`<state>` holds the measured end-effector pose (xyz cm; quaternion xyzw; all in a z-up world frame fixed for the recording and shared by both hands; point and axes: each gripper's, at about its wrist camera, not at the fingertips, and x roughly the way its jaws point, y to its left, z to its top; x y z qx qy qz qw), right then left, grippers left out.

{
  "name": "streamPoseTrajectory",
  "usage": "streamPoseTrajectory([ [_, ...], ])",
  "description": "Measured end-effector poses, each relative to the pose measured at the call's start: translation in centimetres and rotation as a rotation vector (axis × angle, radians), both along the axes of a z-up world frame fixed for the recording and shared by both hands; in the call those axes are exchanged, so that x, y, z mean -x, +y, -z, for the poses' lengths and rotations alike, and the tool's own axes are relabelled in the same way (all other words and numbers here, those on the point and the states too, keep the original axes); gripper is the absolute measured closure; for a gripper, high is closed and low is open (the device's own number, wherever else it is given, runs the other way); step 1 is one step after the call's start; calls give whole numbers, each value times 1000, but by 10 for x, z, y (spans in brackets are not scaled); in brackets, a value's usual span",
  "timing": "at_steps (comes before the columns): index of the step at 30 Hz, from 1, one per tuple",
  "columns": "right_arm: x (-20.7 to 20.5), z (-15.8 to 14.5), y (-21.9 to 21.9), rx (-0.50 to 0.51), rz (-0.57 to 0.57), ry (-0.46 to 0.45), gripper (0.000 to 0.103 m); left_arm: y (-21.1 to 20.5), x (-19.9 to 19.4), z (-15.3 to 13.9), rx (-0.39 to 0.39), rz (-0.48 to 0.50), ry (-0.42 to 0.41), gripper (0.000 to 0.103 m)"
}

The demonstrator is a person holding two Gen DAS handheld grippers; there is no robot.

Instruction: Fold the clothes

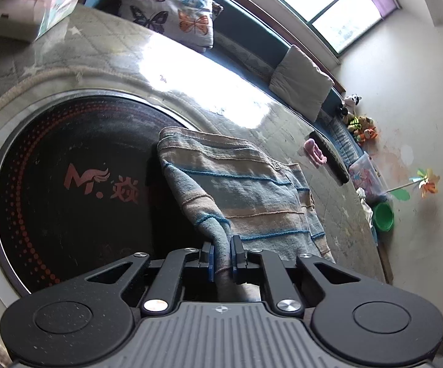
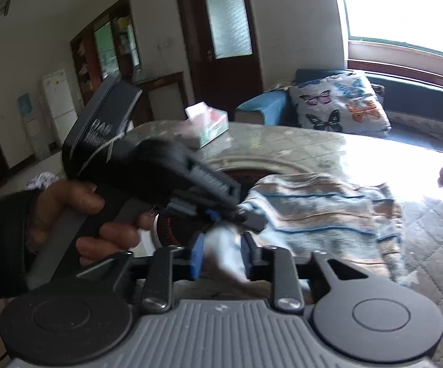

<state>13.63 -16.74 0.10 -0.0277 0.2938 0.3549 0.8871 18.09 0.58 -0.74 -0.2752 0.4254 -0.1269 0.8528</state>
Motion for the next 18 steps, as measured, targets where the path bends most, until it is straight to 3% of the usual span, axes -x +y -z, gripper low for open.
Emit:
streamPoseTrajectory([
  [3, -14, -1, -16, 9, 70, 8, 59, -1, 1, 0, -12, 8, -6, 92],
  [14, -85, 35, -68, -12, 331, 141, 59, -2, -1, 1, -59, 26, -25, 92],
  [18, -110, 50, -86, -26, 422, 196, 53, -1, -2, 2, -71, 30, -24, 92],
])
